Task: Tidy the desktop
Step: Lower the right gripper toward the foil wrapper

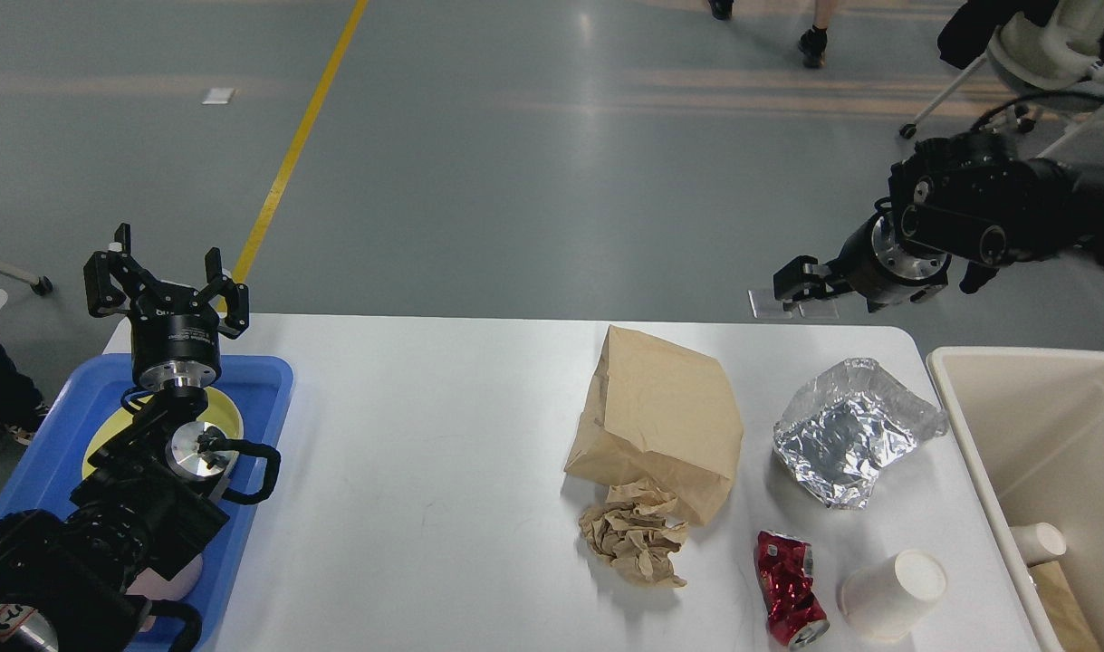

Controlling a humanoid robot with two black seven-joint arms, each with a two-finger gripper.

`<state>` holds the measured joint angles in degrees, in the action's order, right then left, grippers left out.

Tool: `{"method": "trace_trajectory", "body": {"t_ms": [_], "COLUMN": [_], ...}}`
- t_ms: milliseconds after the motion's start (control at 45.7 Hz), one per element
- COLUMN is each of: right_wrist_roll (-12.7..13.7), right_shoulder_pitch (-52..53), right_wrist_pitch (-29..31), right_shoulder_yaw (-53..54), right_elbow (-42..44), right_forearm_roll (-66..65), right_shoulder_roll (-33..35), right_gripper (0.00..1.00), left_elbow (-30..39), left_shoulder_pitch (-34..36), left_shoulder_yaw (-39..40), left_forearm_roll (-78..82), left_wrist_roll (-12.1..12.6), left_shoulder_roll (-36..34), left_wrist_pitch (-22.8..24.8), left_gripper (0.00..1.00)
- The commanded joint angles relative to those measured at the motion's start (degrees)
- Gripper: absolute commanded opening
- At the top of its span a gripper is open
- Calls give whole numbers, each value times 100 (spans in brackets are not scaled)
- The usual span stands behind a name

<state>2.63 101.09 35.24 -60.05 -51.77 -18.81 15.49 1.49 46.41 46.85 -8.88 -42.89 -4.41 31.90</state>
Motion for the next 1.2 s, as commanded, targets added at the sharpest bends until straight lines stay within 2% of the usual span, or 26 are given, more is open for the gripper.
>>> {"method": "trace_trajectory", "body": {"t_ms": [0,131,284,416,744,853,1182], "right_wrist_roll": [1,1,1,10,10,10,54], "right_shoulder_pitch": [762,352,-1159,-1917,-2418,-2664,-3297], "right_wrist_pitch": [589,599,55,-245,-755,-1080,-1265], "right_shoulder_yaw": [-323,-323,-148,265,494,494,450], "right_elbow": [-702,-606,552,914,1108,1406,2145], "right_forearm_roll": [0,-26,18,53,53,53,53], "right_shoulder_roll": [-19,-11,-98,-257,-529,-704,-977], "right_gripper": [100,100,100,100,100,100,100], "left_elbow": [0,0,0,0,0,0,0], "left_shoulder_pitch": [-1,-1,-1,-1,-1,-1,-18], "left_shoulder_yaw": [0,0,0,0,0,0,0], "left_forearm_roll": [1,1,1,1,1,1,1], "left_wrist_roll": [0,0,0,0,0,0,0], "left_shoulder_roll": [1,1,1,1,1,1,-8], "left_wrist_pitch": [0,0,0,0,0,0,106], "left_gripper": [96,96,96,96,96,96,96]}}
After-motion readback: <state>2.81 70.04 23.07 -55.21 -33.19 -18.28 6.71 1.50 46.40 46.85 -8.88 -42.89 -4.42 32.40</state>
